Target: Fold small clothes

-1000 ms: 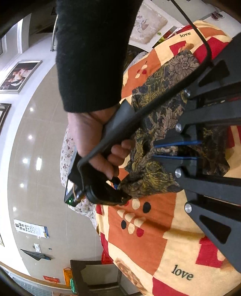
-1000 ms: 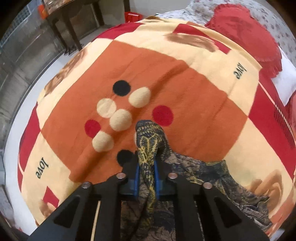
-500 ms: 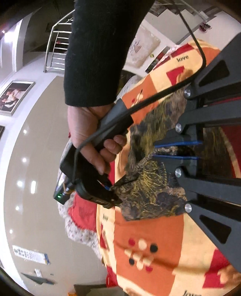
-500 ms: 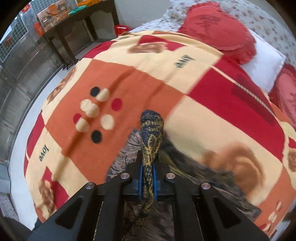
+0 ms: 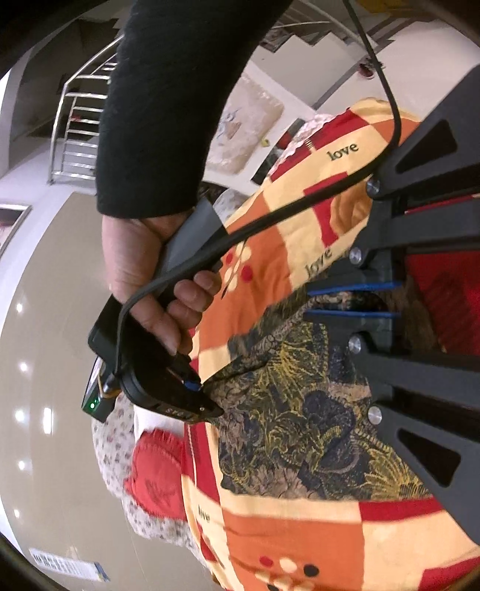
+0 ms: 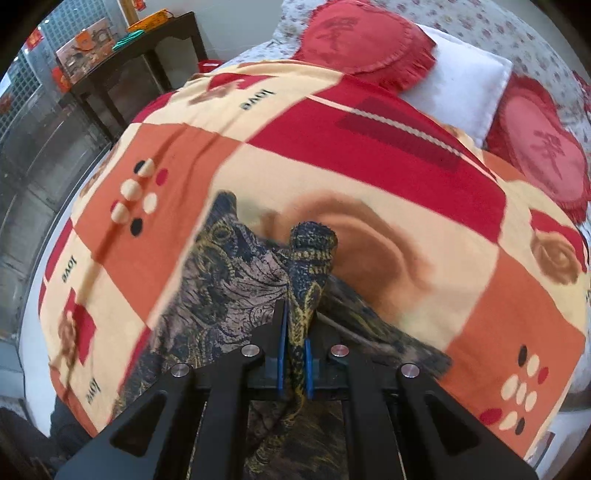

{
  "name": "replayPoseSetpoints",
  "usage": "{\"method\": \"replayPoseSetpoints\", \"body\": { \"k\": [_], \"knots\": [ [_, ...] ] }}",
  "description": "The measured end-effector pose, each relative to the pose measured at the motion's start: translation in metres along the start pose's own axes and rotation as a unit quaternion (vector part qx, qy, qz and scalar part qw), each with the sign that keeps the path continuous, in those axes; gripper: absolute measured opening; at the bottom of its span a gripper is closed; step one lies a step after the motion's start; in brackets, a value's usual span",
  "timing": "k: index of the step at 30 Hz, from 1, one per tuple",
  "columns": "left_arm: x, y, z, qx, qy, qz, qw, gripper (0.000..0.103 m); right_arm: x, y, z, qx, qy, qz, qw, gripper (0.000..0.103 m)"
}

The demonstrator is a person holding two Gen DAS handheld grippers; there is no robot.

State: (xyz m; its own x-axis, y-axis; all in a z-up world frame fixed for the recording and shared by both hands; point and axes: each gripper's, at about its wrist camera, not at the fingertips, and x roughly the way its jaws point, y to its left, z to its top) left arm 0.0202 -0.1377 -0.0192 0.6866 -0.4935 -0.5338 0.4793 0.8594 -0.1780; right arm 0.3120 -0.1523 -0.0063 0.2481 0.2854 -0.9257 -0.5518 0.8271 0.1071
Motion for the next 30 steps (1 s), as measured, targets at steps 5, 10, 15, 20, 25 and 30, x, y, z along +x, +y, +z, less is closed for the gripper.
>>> {"method": "replayPoseSetpoints", "body": {
  "k": [5,10,15,20,25,30],
  "knots": [
    [0.024,-0.029,-0.001,0.020,0.015,-0.010,0.9996,0.007,-0.005,-0.034,-0.022,0.023,-0.010,0.008,1.000,0.003],
    [0.043,-0.046,-0.007,0.033,0.034,-0.012,0.9988,0.007,-0.010,-0.062,-0.042,0.044,-0.030,0.027,0.998,0.003],
    [0.067,-0.056,-0.020,0.046,0.063,-0.011,0.9969,0.007,0.006,-0.080,-0.059,0.066,-0.026,0.028,0.997,0.003],
    [0.086,-0.053,-0.040,0.044,0.102,-0.020,0.9936,0.012,0.023,-0.093,-0.079,0.109,-0.068,0.046,0.991,0.010],
    [0.043,-0.045,-0.044,0.037,0.092,-0.052,0.9937,0.043,-0.007,-0.107,-0.102,0.182,-0.132,0.075,0.971,0.013],
    [-0.018,0.001,-0.044,0.018,0.054,0.012,0.9983,0.054,-0.069,-0.086,-0.150,0.192,-0.209,0.043,0.958,0.022]
  ]
}}
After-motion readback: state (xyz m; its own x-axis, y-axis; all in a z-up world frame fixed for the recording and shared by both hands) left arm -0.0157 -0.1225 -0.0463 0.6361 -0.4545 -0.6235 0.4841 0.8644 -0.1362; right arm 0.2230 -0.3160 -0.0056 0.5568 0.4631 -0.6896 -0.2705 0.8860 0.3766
